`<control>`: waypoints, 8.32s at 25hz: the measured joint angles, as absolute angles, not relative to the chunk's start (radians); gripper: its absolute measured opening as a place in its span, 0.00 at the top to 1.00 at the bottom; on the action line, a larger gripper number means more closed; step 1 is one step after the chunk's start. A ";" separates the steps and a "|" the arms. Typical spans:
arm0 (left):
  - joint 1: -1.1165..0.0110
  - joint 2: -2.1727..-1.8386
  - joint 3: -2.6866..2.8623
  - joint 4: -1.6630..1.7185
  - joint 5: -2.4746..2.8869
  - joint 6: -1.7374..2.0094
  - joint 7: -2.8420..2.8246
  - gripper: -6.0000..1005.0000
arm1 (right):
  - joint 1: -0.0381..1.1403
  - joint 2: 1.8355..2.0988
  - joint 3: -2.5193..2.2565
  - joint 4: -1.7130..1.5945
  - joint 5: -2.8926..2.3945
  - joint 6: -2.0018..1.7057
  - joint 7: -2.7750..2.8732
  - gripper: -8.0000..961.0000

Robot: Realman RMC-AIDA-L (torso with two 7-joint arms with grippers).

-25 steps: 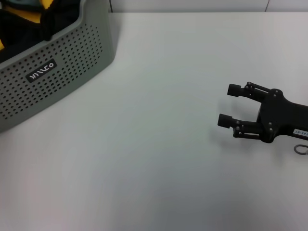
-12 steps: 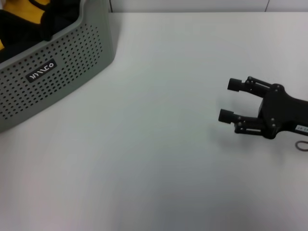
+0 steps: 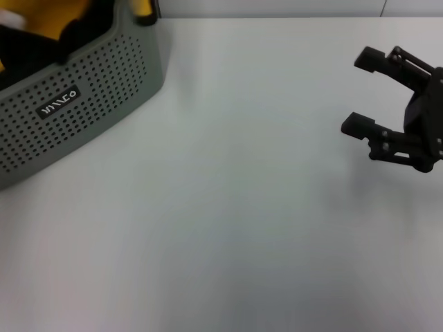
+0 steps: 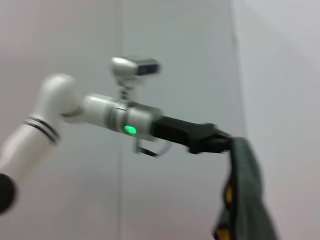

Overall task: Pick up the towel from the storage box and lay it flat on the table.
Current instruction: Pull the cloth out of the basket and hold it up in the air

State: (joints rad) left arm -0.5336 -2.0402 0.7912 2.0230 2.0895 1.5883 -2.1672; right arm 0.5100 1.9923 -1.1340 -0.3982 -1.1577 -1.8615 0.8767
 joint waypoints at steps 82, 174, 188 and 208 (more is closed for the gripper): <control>-0.486 -2.099 1.408 1.802 2.123 1.000 -2.568 0.99 | 0.463 2.029 -2.281 -0.557 0.170 -1.252 -0.527 0.26; -0.513 -2.097 1.371 1.628 1.591 0.897 -2.222 0.98 | 0.660 2.024 -2.454 -0.139 0.289 -1.708 0.900 0.55; -0.500 -2.097 1.307 1.628 1.527 0.892 -2.183 0.97 | 0.509 2.020 -2.425 -0.143 0.227 -1.555 0.576 0.55; -0.487 -2.095 1.292 1.626 1.524 0.902 -2.180 0.97 | 0.516 1.993 -2.198 -0.143 0.238 -1.499 0.561 0.55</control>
